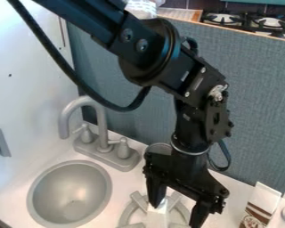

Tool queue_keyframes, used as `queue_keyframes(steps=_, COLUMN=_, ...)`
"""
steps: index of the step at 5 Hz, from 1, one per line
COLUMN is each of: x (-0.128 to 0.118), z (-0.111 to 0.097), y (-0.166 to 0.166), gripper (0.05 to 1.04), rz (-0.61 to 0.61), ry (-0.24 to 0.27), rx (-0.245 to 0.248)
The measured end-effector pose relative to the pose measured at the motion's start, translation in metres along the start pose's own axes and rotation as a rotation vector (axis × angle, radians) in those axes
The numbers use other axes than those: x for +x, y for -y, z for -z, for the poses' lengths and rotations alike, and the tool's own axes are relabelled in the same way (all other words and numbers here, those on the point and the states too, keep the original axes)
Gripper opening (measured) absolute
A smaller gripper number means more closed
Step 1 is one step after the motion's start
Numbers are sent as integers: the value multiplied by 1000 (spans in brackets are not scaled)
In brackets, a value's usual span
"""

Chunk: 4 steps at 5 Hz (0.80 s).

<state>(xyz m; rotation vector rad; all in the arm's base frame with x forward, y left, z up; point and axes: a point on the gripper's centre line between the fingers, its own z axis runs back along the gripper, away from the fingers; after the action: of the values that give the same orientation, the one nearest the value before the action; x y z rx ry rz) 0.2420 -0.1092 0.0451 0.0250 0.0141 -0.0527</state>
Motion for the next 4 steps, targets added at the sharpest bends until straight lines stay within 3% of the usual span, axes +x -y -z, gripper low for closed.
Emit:
queue_keyframes(steps=1, x=-3, z=7, y=-1, gripper=1001, rz=-4, ry=-27, rx=11)
queue_keyframes(steps=2, x=11, z=35, y=-14, gripper=1001, rz=-64, ry=-60, rx=31)
queue_keyframes(steps=4, x=35, z=65, y=-48, gripper=1001, rz=-161, ry=-94, rx=46)
